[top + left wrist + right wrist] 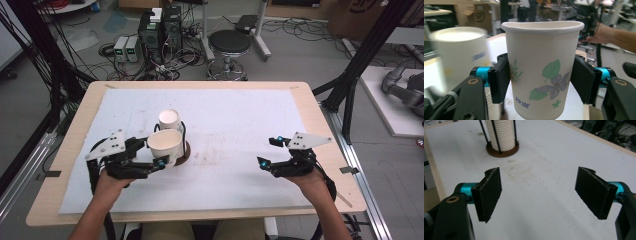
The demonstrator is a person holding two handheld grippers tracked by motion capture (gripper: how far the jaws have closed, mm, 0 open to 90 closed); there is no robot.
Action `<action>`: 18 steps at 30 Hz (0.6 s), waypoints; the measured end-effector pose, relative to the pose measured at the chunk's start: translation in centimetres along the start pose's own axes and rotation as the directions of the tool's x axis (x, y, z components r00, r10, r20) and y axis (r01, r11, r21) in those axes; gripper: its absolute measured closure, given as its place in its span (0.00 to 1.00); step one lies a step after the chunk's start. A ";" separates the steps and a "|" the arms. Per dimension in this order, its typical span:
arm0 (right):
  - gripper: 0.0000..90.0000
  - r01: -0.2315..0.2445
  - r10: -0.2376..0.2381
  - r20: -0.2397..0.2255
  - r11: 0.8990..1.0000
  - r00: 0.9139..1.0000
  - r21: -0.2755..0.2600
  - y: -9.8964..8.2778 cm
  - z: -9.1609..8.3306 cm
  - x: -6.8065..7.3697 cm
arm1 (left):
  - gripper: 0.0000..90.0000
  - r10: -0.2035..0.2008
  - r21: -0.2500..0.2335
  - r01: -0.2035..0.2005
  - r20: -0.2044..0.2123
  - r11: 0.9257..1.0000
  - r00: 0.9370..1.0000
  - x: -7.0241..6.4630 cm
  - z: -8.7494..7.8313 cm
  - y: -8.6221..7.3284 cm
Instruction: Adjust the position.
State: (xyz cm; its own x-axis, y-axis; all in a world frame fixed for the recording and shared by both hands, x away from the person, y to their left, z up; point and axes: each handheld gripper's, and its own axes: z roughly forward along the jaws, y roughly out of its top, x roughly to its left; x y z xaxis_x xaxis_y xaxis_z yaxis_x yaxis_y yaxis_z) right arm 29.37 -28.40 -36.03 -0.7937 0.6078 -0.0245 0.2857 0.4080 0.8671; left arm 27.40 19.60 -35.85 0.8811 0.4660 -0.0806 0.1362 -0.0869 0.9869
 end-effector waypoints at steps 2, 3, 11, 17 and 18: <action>0.24 0.000 0.000 0.013 1.000 1.000 -0.012 -0.1 -0.1 -0.1 | 0.40 0.005 -0.012 -0.005 -0.044 1.000 0.999 0.4 -1.1 -0.4; 0.24 -0.005 0.006 0.021 1.000 1.000 -0.026 -0.3 -0.2 -0.2 | 0.40 0.009 -0.015 -0.010 -0.067 1.000 0.998 0.6 -1.7 -0.6; 0.24 -0.034 0.042 0.104 0.997 0.994 -0.076 -1.5 -0.5 -0.6 | 0.40 -0.003 -0.056 -0.011 -0.236 0.998 0.972 2.6 -5.1 -2.5; 0.24 -0.028 0.033 0.103 0.998 0.994 -0.055 -1.7 0.2 -0.5 | 0.40 -0.014 -0.065 -0.003 -0.268 0.998 0.963 3.1 -5.8 -3.6; 0.24 -0.023 0.028 0.102 0.998 0.994 -0.052 -1.6 0.2 -0.4 | 0.40 -0.018 -0.071 -0.002 -0.269 0.997 0.963 3.1 -5.8 -3.7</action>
State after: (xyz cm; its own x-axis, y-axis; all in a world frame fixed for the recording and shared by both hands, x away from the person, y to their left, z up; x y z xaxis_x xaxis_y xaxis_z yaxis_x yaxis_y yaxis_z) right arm 29.32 -29.19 -37.48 -0.7268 0.6850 -0.0507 0.2755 0.3583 0.8920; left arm 26.99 26.49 -38.91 0.7240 0.6874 -0.0572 0.1021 -0.0248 0.9945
